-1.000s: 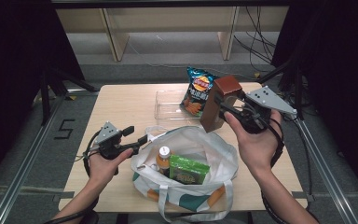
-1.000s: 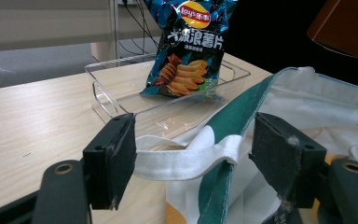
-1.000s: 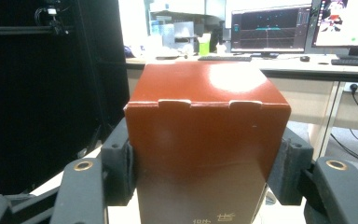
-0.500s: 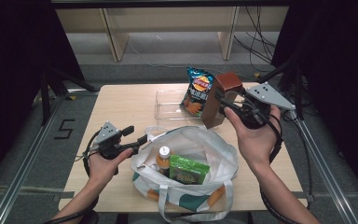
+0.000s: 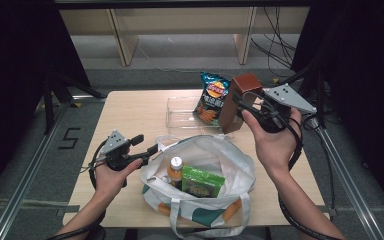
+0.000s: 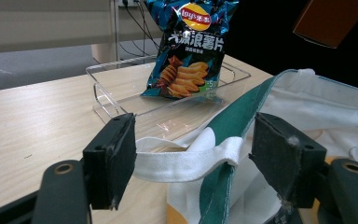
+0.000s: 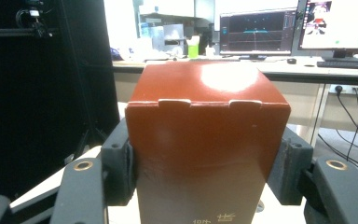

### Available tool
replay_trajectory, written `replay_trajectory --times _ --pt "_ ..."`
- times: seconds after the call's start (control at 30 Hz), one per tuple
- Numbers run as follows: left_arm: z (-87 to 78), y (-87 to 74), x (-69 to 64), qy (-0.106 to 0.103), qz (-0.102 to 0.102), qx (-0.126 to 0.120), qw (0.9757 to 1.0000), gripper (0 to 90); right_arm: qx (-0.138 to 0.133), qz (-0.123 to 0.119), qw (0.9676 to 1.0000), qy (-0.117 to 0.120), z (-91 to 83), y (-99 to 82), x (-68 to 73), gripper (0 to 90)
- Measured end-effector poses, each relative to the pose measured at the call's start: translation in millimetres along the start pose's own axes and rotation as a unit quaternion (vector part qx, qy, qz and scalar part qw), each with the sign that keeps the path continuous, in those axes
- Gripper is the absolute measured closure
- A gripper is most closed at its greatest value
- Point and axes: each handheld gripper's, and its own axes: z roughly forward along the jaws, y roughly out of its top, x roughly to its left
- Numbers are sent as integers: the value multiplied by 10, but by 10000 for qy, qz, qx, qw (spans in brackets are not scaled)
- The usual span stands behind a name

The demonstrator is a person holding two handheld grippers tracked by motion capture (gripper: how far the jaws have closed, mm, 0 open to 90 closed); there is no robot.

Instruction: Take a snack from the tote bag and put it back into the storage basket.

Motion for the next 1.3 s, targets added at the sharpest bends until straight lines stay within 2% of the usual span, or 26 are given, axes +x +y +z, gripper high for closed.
replay_trajectory --times 0.17,0.27,0.37,0.4,0.43,0.83,0.93,0.97,1.03,1.23,1.3 --pt "0 -1 0 -2 4 -5 10000 302 -23 -35 10000 -80 51 -18 -15 391" --pt "0 0 -1 -2 5 -8 10000 302 23 26 9999 -110 80 -33 -19 391" --pt "0 0 0 0 4 -11 10000 302 44 -57 9999 -135 119 -45 -38 391" --pt "0 1 0 1 4 -11 10000 302 90 88 9998 -145 126 -50 -21 391" --pt "-1 1 0 4 3 -12 10000 302 53 -51 9999 -139 145 -55 -44 391" --pt "-3 2 2 11 11 -16 10000 301 106 92 9996 -264 265 -108 -68 391" --pt "-3 3 4 12 9 -14 10000 301 114 -4 9996 -257 293 -115 -86 391" --pt "-4 3 5 14 9 -15 10000 301 147 70 9995 -276 300 -119 -81 391" --pt "-5 4 6 19 9 -12 10000 301 126 -4 9995 -290 322 -120 -98 391" --pt "-4 2 8 19 -5 -15 10000 301 176 64 9993 -324 376 -134 -105 390" --pt "-4 2 9 19 -3 -13 10000 301 181 -33 9993 -326 406 -137 -130 390"
